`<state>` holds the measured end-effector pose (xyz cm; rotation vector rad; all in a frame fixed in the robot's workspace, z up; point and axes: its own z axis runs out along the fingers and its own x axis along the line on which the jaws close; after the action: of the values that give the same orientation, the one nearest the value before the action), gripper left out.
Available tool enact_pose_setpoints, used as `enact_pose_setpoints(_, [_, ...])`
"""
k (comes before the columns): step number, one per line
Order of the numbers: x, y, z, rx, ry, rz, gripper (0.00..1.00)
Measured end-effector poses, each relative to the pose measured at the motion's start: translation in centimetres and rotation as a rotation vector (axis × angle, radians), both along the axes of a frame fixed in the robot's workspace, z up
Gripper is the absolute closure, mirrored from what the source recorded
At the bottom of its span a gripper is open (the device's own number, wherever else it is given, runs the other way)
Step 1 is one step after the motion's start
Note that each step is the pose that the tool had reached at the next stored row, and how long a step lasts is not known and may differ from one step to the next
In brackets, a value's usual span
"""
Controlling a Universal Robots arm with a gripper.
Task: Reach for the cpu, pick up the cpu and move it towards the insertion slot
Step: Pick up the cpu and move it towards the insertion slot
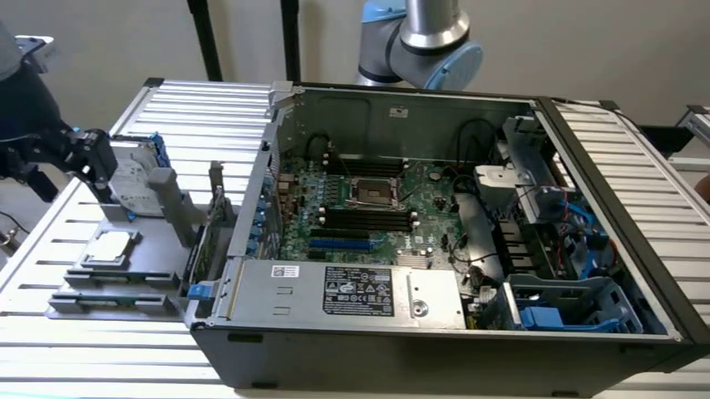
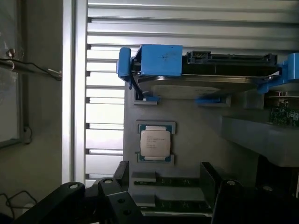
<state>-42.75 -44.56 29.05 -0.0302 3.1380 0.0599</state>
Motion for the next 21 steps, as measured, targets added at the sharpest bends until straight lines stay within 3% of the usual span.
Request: enact_pose_setpoints(21, [-0.2, 0.00, -3.82, 0.0000, -0.0001, 0.000, 0.29])
